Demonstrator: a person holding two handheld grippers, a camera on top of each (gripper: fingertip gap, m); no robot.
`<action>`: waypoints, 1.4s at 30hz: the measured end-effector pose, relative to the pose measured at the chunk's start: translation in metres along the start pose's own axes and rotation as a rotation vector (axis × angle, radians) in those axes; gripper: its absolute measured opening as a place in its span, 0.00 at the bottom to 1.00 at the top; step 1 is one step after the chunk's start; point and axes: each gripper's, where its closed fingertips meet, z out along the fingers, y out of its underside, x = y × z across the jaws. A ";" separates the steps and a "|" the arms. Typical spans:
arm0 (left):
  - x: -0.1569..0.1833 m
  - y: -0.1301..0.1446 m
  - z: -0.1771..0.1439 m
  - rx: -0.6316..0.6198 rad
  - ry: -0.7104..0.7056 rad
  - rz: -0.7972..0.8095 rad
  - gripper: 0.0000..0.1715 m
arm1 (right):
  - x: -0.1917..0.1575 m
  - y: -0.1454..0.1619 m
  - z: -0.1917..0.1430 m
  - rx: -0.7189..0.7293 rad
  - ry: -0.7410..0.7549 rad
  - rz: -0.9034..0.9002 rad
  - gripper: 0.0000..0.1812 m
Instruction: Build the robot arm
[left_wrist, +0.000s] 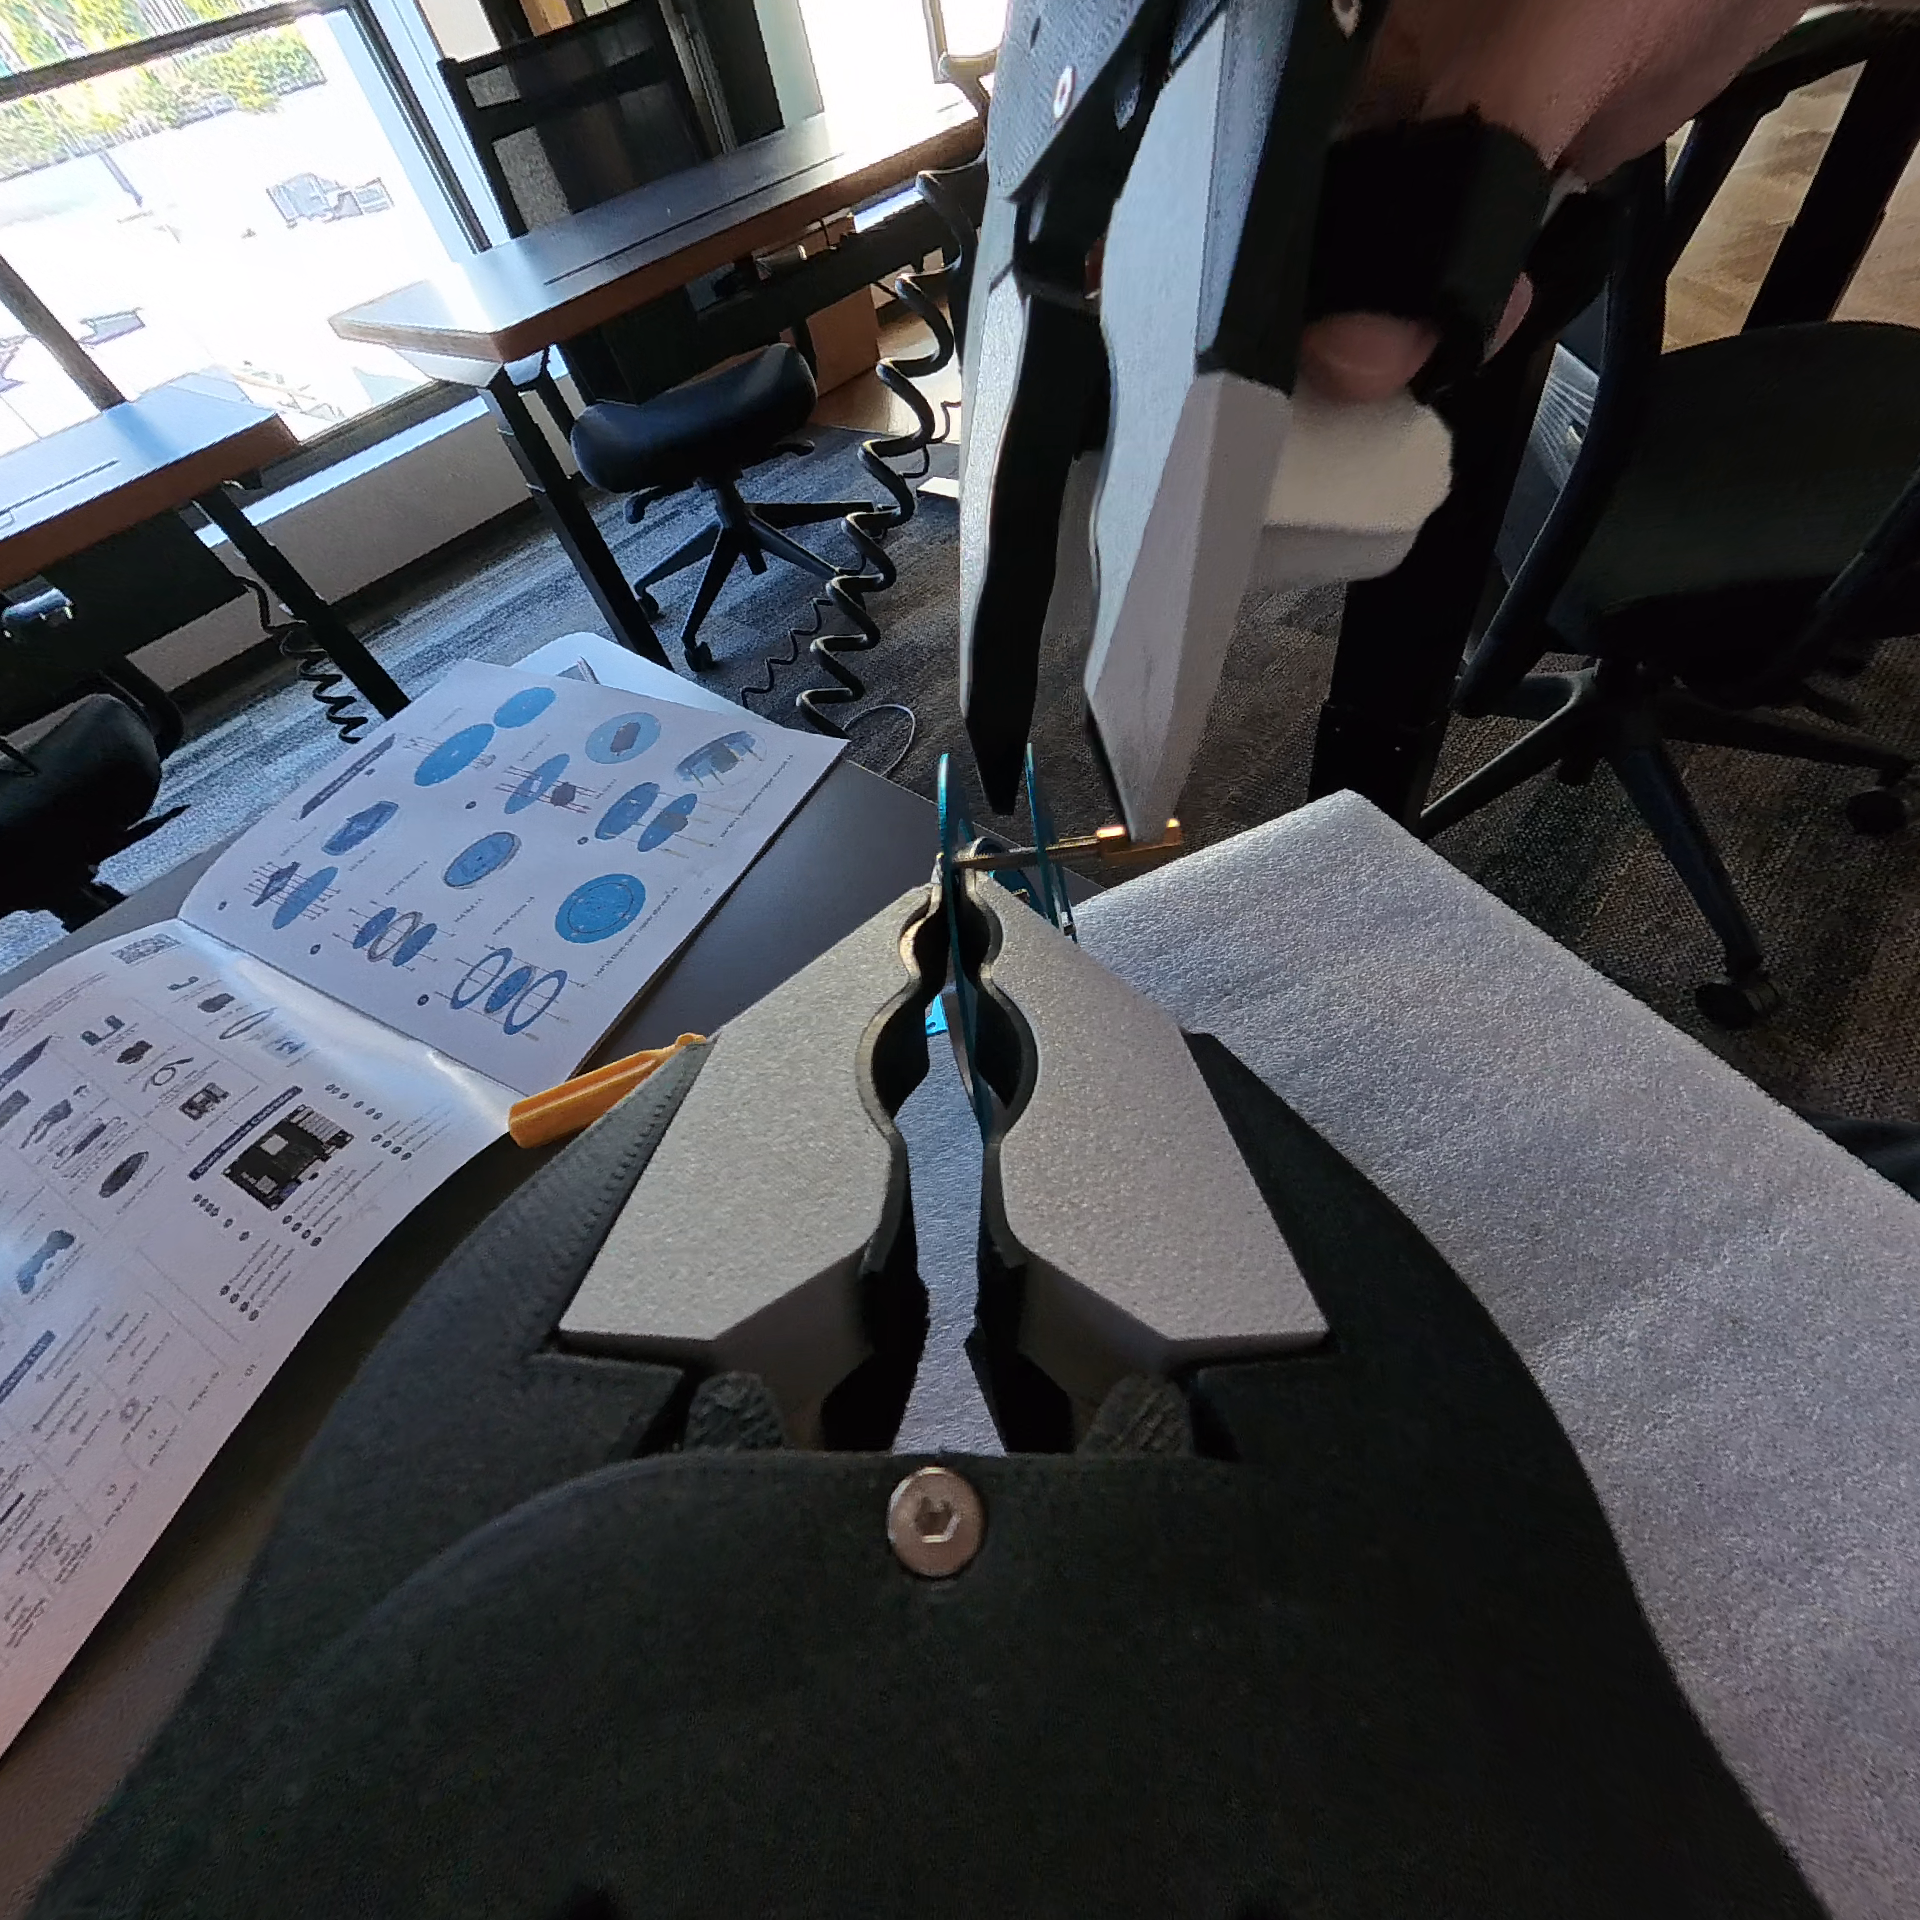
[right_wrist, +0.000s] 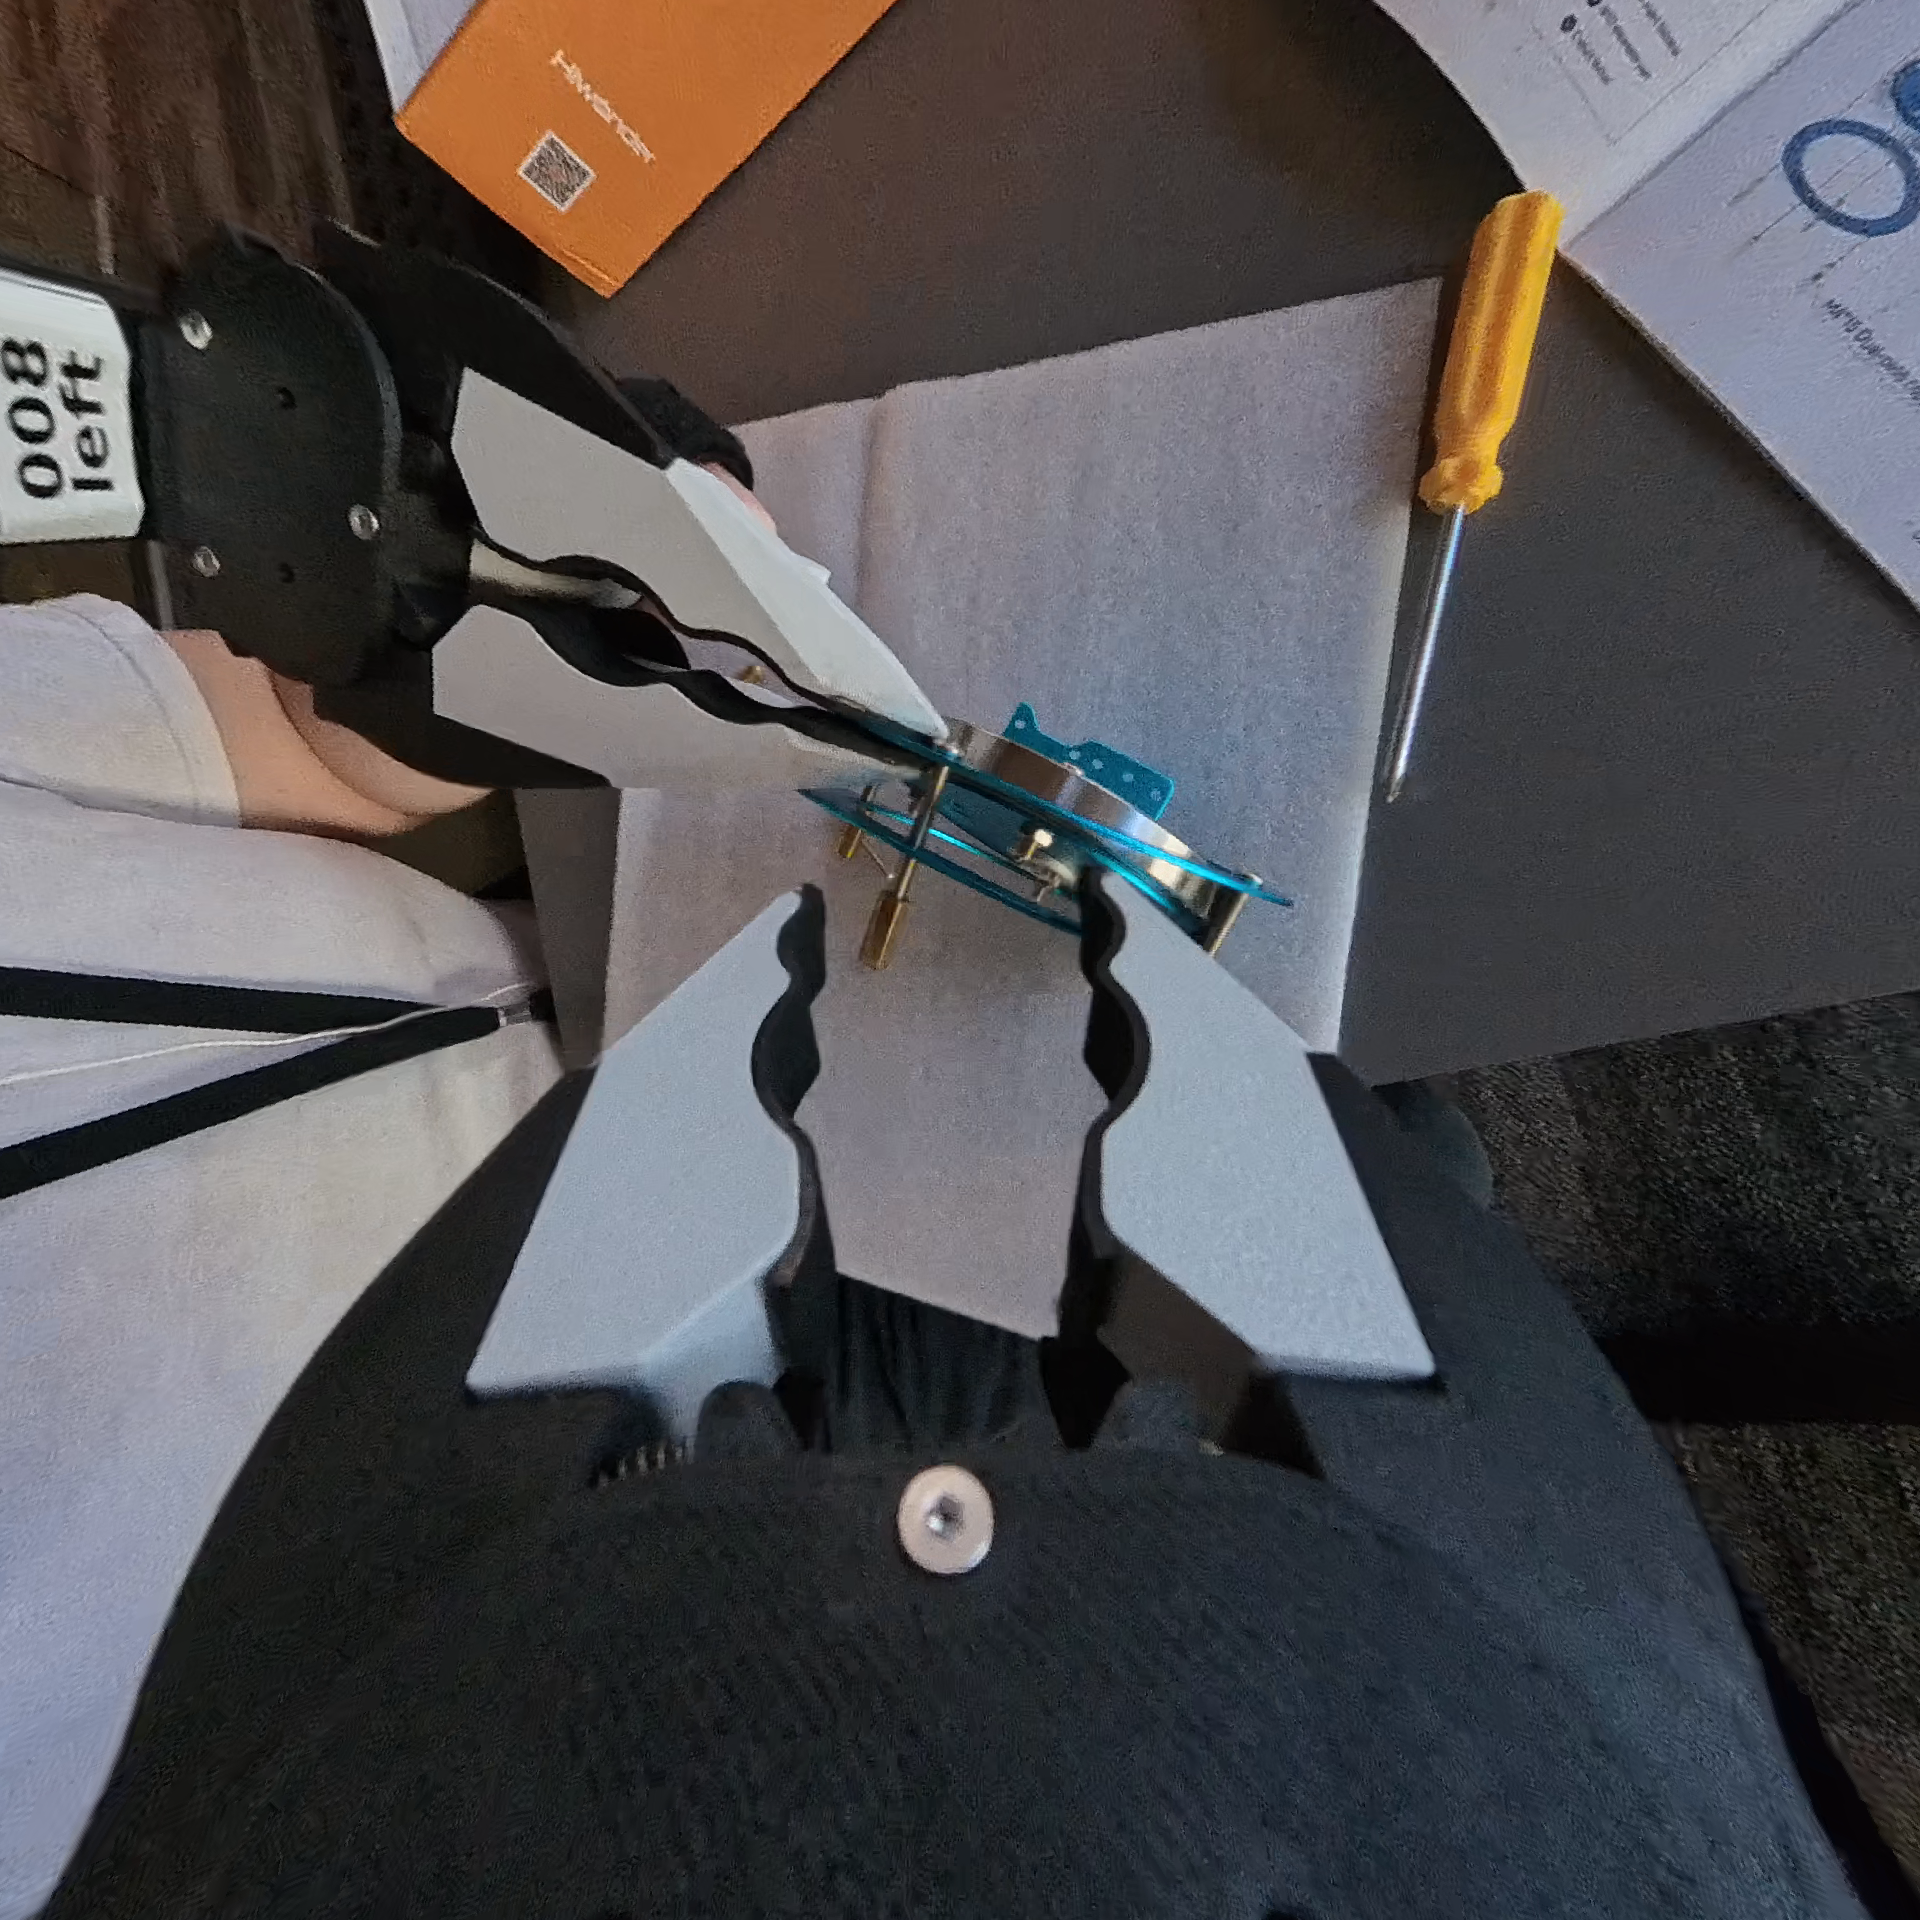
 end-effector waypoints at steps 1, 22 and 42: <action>0.000 0.000 0.000 0.000 -0.001 0.001 0.00 | 0.003 0.001 0.001 -0.010 0.023 -0.015 0.26; 0.003 -0.001 0.001 0.006 0.006 0.011 0.00 | 0.008 0.001 -0.009 -0.011 0.011 -0.026 0.06; -0.007 -0.002 0.002 0.055 -0.034 -0.024 0.05 | 0.007 0.001 -0.003 -0.031 0.097 -0.115 0.23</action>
